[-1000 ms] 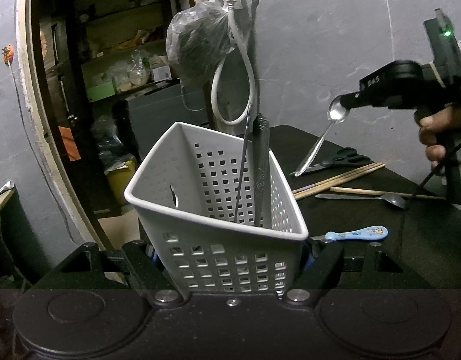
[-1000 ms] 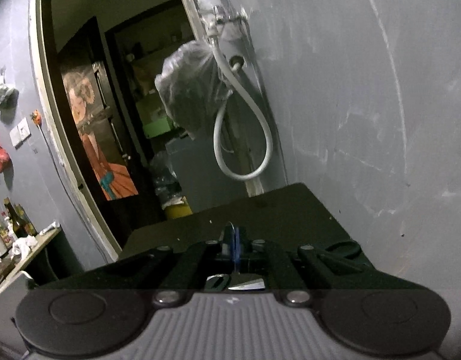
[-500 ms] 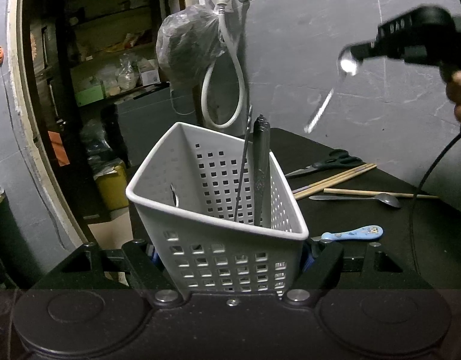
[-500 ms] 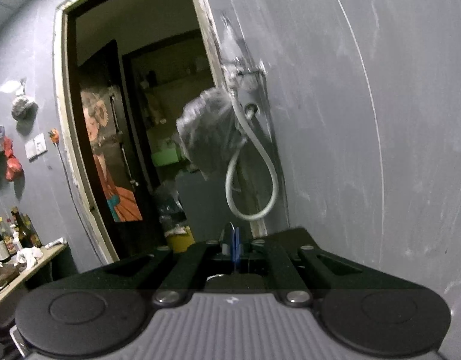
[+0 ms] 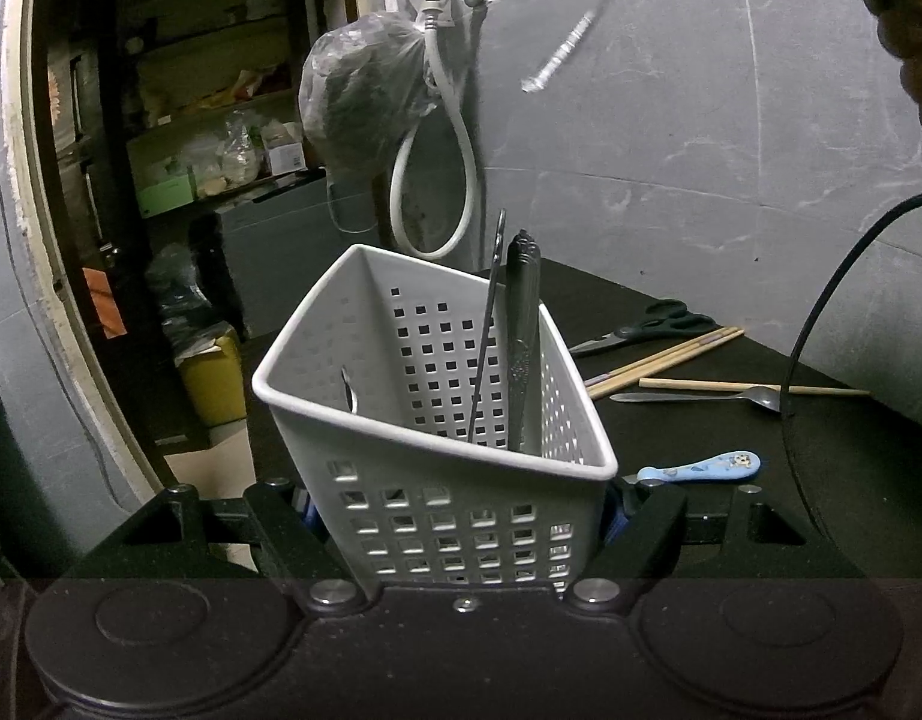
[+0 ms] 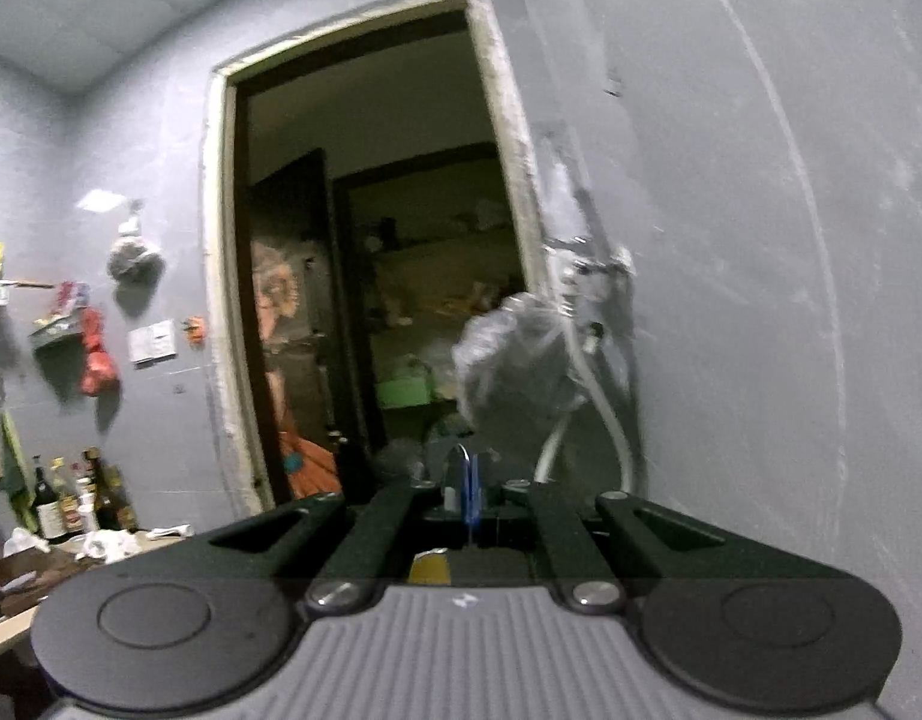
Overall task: Organize utensils
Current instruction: 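Lower the silver spoon into the caddy and open the right gripper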
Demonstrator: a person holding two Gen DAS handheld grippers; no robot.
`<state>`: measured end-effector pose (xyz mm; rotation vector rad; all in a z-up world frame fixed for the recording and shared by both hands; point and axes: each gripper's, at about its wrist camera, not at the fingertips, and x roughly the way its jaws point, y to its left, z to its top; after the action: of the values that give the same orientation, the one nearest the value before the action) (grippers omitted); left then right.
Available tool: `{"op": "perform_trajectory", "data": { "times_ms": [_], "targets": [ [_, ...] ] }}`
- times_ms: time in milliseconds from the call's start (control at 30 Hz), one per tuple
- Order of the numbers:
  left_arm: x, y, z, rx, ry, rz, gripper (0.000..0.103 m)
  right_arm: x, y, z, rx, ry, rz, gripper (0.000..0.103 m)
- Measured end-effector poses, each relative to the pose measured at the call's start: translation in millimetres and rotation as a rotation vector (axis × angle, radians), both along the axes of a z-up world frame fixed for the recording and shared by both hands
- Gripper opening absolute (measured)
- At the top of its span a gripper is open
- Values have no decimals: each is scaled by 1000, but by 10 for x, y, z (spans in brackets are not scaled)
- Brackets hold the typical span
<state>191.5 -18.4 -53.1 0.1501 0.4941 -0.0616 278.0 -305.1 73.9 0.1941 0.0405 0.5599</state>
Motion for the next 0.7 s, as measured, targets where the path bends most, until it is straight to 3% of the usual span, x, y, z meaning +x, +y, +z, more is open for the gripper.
{"op": "perform_trajectory", "data": {
  "times_ms": [200,700],
  "targets": [
    [8,11,-5,0,0,-10,79,-180,286,5,-91,-62,72,1],
    [3,10,-9,0,-1,-12,79,-648,976,-484,-346,-72,204,1]
  ]
}}
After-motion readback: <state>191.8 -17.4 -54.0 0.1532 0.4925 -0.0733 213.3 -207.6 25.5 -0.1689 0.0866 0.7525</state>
